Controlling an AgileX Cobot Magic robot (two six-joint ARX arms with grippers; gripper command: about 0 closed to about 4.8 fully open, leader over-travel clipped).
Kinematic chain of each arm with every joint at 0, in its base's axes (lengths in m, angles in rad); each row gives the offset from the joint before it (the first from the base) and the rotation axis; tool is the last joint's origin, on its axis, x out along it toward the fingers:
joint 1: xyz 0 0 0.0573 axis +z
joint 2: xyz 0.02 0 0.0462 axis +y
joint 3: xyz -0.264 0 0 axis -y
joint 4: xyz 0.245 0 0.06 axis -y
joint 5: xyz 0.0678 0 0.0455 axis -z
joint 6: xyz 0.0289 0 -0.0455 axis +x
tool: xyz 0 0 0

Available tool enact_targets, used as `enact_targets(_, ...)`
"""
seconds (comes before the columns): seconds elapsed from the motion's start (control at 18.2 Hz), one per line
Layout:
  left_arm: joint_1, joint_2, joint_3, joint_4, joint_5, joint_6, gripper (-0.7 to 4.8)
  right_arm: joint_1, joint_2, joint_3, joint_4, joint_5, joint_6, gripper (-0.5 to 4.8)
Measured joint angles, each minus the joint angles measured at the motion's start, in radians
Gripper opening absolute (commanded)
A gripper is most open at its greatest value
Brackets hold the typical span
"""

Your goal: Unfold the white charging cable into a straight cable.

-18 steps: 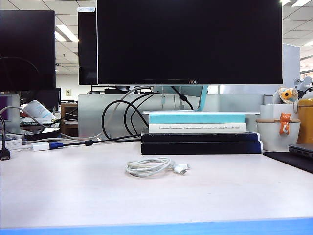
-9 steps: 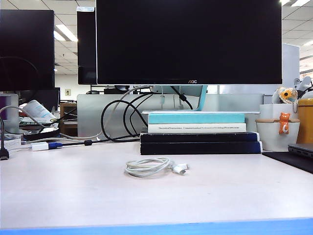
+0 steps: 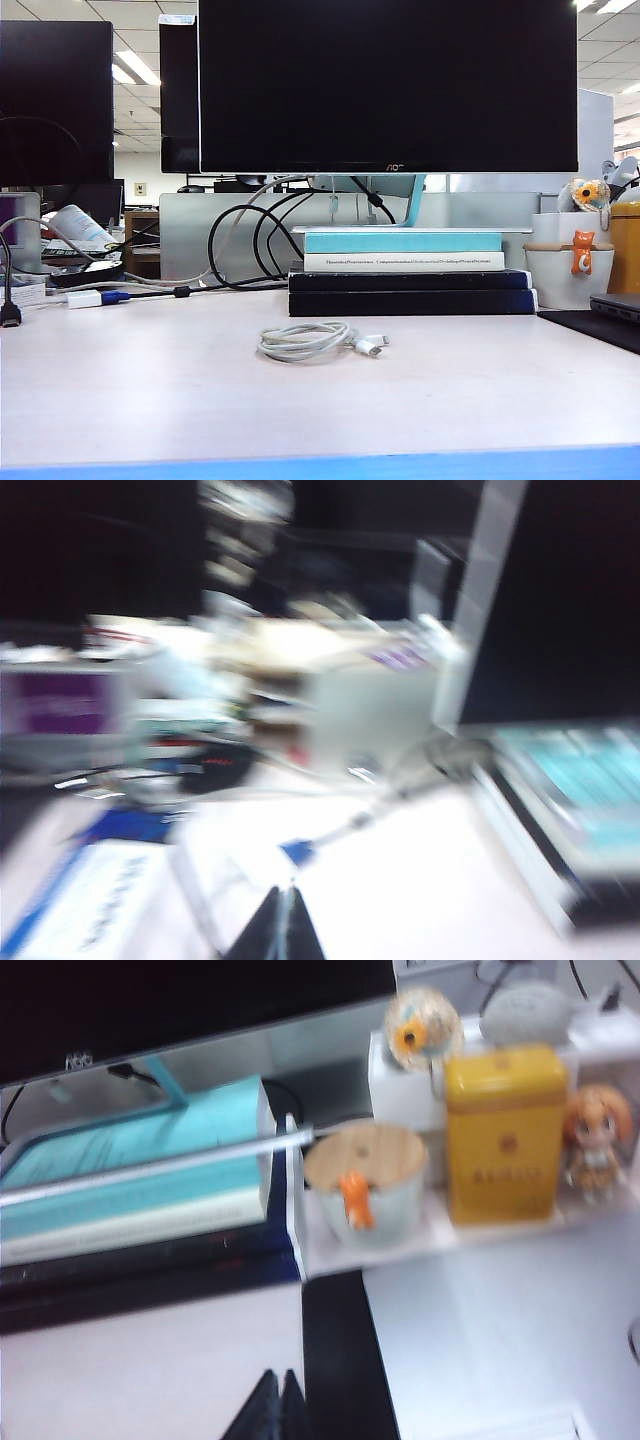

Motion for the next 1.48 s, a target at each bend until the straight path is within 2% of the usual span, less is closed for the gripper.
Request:
enact_targets(0.05,0.0,0.077,0.037,-0.007,0.057,0.04,-0.06,0.0,0.083,0.05,0.001,-0.042,-0.026,-0.06)
enact_targets(0.16,-0.003,0.231,0.117,-0.033,0.18,0.121,-0.06,0.0,0.282,0.175,-0.011,-0.215,-0.063,-0.06)
enact_targets(0.27,-0.055,0.297,0.141,-0.048,0.212,0.156,-0.06,0.0,0.444,0.272,-0.002,-0.362,-0.067,-0.06)
enact_targets(0.38,-0.16,0.362,0.146,-0.056,0.214,0.197,-0.06,0.001,0.571,0.34,-0.014,-0.51,-0.066,-0.06)
enact_targets(0.49,-0.276,0.42,0.146,-0.058,0.17,0.217,-0.06,0.039,0.672,0.397,-0.042,-0.594,-0.063,-0.06)
enact_targets(0.66,-0.473,0.546,0.154,-0.053,0.012,0.244,-0.06,0.098,0.781,0.462,-0.081,-0.612,-0.063,-0.06)
enact_targets(0.88,-0.605,0.763,0.291,-0.136,-0.024,0.282,-0.06,0.159,0.831,0.481,-0.1,-0.634,-0.067,-0.06)
enact_targets(0.93,-0.626,0.821,0.331,-0.14,-0.024,0.321,-0.06,0.159,0.831,0.482,-0.099,-0.629,-0.074,-0.06)
enact_targets(1.1,-0.673,0.93,0.356,-0.177,-0.029,0.52,0.02,0.158,0.83,0.482,-0.1,-0.627,-0.079,-0.06)
enact_targets(1.15,-0.689,0.951,0.356,-0.195,-0.033,0.587,0.41,0.156,0.83,0.483,-0.109,-0.628,-0.081,-0.06)
enact_targets(1.26,-0.703,0.99,0.358,-0.211,-0.04,0.685,1.67,0.154,0.83,0.482,-0.133,-0.627,-0.082,-0.06)
enact_targets(1.37,-0.706,1.025,0.358,-0.222,-0.043,0.729,1.84,0.155,0.83,0.482,-0.142,-0.628,-0.083,-0.06)
enact_targets(1.48,-0.721,1.031,0.358,-0.222,-0.047,0.739,1.91,0.155,0.83,0.482,-0.146,-0.628,-0.084,-0.06)
